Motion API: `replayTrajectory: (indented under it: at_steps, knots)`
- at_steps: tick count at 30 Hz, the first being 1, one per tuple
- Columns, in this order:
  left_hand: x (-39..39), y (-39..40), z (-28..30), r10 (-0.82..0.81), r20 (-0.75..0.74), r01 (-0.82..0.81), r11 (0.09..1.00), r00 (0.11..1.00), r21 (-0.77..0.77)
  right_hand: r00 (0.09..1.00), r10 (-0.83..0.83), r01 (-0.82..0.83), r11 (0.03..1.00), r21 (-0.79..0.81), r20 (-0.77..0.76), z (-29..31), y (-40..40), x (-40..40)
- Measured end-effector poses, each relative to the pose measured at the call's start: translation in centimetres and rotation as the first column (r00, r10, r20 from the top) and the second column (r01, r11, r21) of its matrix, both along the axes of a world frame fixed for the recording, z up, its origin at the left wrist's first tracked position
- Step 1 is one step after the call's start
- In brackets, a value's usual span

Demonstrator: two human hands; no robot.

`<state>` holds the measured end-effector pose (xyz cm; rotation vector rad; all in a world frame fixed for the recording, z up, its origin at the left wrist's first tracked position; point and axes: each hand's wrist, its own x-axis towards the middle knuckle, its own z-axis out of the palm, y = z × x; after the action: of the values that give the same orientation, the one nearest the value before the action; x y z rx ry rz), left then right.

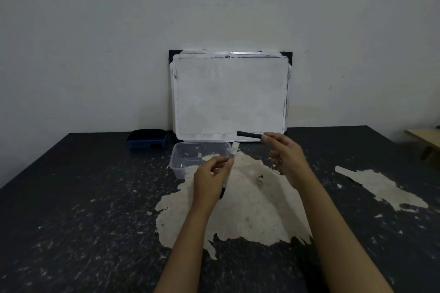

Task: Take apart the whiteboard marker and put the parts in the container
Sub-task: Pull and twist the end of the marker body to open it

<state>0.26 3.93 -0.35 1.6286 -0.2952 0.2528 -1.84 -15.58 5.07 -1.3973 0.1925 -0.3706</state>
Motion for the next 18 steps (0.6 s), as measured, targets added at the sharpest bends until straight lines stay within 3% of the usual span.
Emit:
replayTrajectory:
  at_steps: [5,10,18]
  knots:
    - [-0.1,0.5,0.3,0.016,0.014,-0.016,1.000,1.000,0.006,0.999,0.025,-0.031,0.982,-0.188,-0.035,0.5,-0.7,-0.3]
    - [-0.1,0.5,0.5,0.052,0.068,-0.056,0.997,0.996,0.054,0.999,0.036,-0.043,0.967,-0.251,-0.029,1.1,-0.8,-0.5]
    - [0.4,1.1,-0.2,0.093,0.228,-0.151,0.956,0.969,0.253,0.996,0.081,-0.093,0.902,-0.422,-0.045,2.0,-2.0,-0.7]
